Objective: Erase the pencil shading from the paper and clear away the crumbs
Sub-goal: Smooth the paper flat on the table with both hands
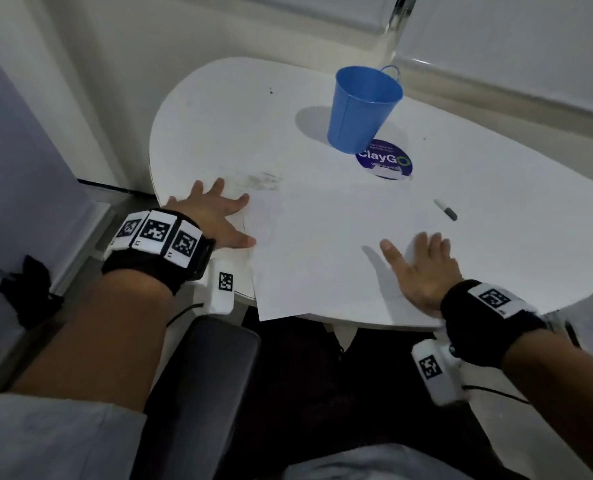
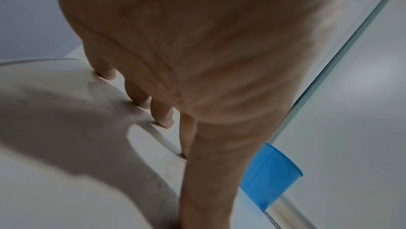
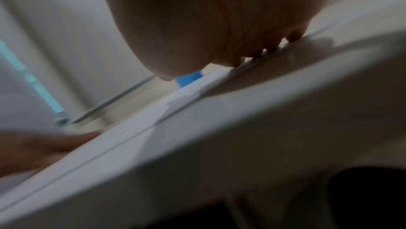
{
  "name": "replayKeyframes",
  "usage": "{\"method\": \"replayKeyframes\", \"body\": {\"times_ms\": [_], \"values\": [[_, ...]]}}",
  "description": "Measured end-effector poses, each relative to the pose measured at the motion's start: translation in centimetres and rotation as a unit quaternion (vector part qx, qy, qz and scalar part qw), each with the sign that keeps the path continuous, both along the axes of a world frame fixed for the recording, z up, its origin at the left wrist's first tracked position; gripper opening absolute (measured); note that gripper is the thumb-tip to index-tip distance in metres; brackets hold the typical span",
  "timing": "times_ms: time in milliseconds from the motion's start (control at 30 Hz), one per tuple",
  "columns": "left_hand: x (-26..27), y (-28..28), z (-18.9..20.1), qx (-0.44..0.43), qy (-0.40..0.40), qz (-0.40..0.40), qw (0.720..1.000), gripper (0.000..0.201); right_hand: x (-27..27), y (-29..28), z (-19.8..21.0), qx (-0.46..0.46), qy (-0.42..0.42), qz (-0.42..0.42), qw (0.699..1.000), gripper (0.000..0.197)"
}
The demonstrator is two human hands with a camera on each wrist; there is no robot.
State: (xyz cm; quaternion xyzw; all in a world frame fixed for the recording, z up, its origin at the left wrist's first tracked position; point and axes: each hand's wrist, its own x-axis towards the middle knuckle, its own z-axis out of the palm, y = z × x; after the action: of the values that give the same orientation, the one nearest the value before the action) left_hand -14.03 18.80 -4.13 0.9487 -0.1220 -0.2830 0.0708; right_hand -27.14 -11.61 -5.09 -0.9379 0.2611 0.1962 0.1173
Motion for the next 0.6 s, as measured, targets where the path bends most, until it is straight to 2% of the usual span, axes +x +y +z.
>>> {"method": "replayKeyframes", "body": {"times_ms": [100,167,233,300,400,467,533,600], "values": [[0.0,-0.1,0.0,0.006,0.001,0.003,1.000,0.091,0.1,7.2,-0.6,0.050,-0.014,0.124,0.991,0.105],[0.0,-0.1,-0.1,0.007,-0.001,0.003,1.000,0.092,0.0,12.6,-0.1,0.116,-0.013,0.239,0.964,0.103],[-0.1,0.0,-0.1,0.006,-0.006,0.000,1.000,0.092,-0.4,15.1,0.7,0.183,-0.025,0.298,0.937,0.102],[-0.2,-0.1,0.0,-0.001,-0.010,0.004,1.000,0.091,-0.3,13.3,1.1,0.176,-0.048,0.279,0.943,0.104],[-0.4,-0.2,0.1,-0.004,-0.011,0.010,1.000,0.090,-1.1,7.1,0.9,0.076,-0.051,0.131,0.987,0.111],[-0.4,-0.2,0.0,-0.006,-0.012,0.011,1.000,0.090,-2.5,5.5,0.3,0.042,-0.015,0.079,0.996,0.113],[-0.4,-0.2,-0.1,-0.005,-0.013,0.012,1.000,0.090,-3.1,8.0,-0.7,0.042,-0.018,0.129,0.991,0.116],[-0.4,-0.2,-0.1,-0.006,-0.013,0.013,1.000,0.089,-3.0,12.4,-1.4,0.069,-0.039,0.220,0.972,0.119]]}}
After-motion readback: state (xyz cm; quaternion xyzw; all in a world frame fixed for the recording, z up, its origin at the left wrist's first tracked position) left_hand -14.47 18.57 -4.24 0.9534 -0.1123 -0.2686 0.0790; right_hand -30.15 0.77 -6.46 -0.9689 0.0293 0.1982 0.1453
